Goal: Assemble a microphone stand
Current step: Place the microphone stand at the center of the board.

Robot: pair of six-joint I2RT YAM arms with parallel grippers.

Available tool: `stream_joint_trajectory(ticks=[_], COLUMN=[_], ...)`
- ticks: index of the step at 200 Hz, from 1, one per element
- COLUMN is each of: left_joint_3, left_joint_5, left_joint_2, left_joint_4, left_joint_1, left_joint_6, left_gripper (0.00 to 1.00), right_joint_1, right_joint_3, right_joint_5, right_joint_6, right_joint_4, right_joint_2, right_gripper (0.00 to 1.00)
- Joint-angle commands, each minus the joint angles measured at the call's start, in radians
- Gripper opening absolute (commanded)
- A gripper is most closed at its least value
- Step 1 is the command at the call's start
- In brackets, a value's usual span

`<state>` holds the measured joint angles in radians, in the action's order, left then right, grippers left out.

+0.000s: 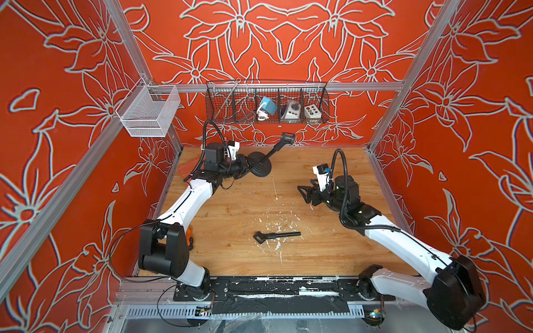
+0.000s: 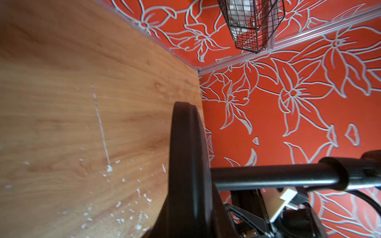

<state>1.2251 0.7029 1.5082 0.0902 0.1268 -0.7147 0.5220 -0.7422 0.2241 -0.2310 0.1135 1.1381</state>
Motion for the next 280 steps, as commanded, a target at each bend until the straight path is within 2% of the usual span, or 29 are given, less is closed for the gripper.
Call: stream_joint_trajectory(ticks=[1, 25, 55, 75, 92, 123, 150, 181, 214, 280], left_joint_3=[0.073, 0.102, 0.070, 0.069, 0.081, 0.118, 0.105, 0.088, 0.099, 0.253], left_joint_5=[-0.198, -0.342, -0.311, -0.307, -0.268, -0.103, -0.008, -0.009, 0.054, 0.099], left_joint_2=[-0.057, -0.067, -0.082, -0.082, -0.063, 0.024, 0.101, 0.178, 0.313, 0.569], left_joint_4=[0.108, 0.166, 0.115, 0.102, 0.088, 0.047, -0.072, -0.177, -0.339, -0.382], left_joint_1=[0.023, 0.079, 0.082, 0.082, 0.071, 0.045, 0.041, 0.031, 0.006, -0.015], left_joint_6=[0.288, 0.488, 0.468, 0.400, 0.283, 0.009, -0.138, -0.232, -0.345, -0.367], left_gripper=[0.00, 0.00, 0.00, 0.00, 0.00, 0.00, 0.00, 0.00, 0.00, 0.00], right_joint_1=[-0.016, -0.026, -0.035, -0.039, -0.041, -0.045, -0.048, -0.053, -0.062, -0.082], right_joint_3=[0.022, 0.050, 0.067, 0.068, 0.072, 0.083, 0.098, 0.102, 0.096, 0.075], right_joint_5=[-0.031, -0.032, -0.029, -0.024, -0.020, -0.013, -0.001, 0.003, 0.006, 0.047], right_joint_6=[-0.007, -0.022, -0.030, -0.031, -0.031, -0.044, -0.056, -0.055, -0.049, -0.005], right_joint_4=[-0.029, -0.023, -0.021, -0.025, -0.027, -0.013, 0.007, 0.014, 0.011, 0.009], right_joint_2=[-0.029, -0.049, -0.070, -0.077, -0.080, -0.075, -0.068, -0.054, -0.047, 0.025], right_gripper=[0.75, 0.75, 0.75, 0.75, 0.75, 0.75, 0.75, 0.75, 0.75, 0.74])
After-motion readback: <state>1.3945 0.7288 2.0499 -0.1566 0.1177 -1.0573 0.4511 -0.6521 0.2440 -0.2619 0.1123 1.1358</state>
